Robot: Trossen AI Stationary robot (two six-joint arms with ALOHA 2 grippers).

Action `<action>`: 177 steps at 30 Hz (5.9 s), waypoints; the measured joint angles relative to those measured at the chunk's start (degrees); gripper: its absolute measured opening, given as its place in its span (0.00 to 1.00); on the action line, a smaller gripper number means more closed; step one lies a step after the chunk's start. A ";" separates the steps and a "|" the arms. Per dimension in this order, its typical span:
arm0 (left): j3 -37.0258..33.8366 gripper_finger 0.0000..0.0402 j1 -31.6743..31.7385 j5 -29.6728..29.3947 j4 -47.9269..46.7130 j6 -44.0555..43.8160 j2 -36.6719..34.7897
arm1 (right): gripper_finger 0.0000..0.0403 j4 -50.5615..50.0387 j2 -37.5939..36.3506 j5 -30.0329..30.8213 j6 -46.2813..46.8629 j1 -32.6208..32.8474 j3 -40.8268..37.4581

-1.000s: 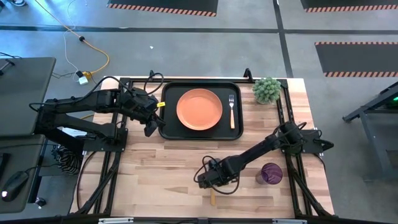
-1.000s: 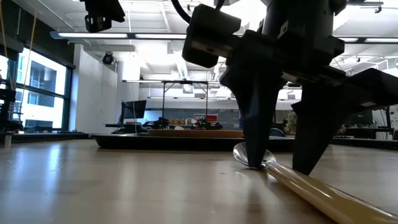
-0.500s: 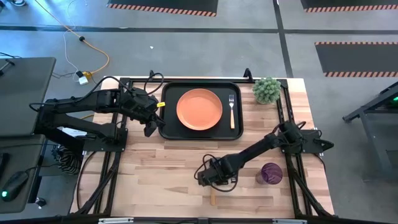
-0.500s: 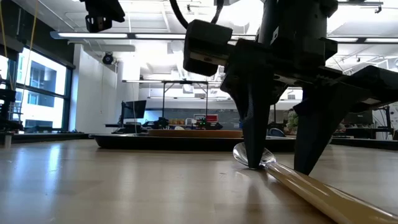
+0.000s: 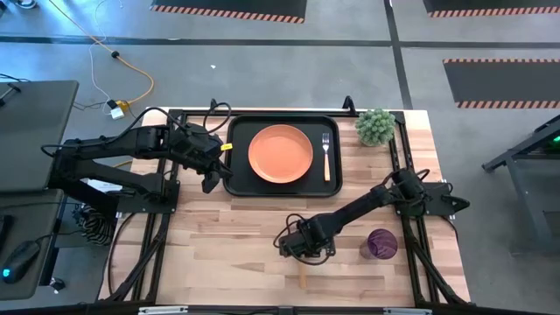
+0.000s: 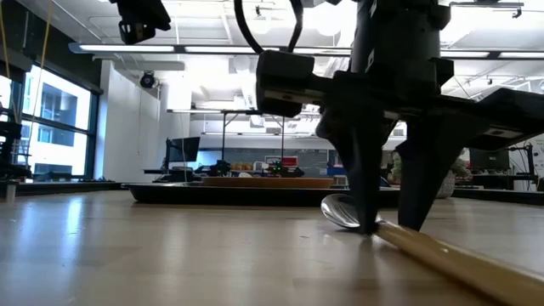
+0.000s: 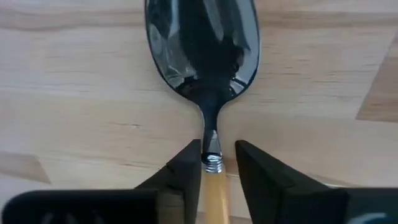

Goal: Pick and place plate/cup/fork/spoon on tray
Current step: Put the yellow spoon on the black serving tray to the left of the light orange fork

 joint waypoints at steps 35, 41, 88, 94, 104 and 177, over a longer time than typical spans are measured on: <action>0.00 0.09 -0.01 0.00 0.02 1.43 0.00 | 0.02 -3.43 0.00 -2.09 -9.10 -1.18 0.13; 0.00 0.09 0.00 0.00 0.02 1.38 0.00 | 0.01 -8.15 0.44 2.17 -10.72 -1.02 3.31; -0.02 0.09 0.13 -0.17 0.43 1.84 0.00 | 0.00 -16.39 -33.14 19.14 -25.94 -22.70 -14.47; -0.02 0.09 0.13 -0.20 0.61 1.82 0.00 | 0.00 -14.30 -33.70 16.72 -31.75 -34.27 -16.57; -0.02 0.09 0.13 -0.35 2.07 1.84 0.00 | 0.00 -2.40 -30.65 9.87 -43.20 -47.82 -16.54; -0.02 0.09 0.13 -4.11 2.01 1.82 0.02 | 0.00 -18.31 -2.71 -1.27 -53.92 -52.57 1.73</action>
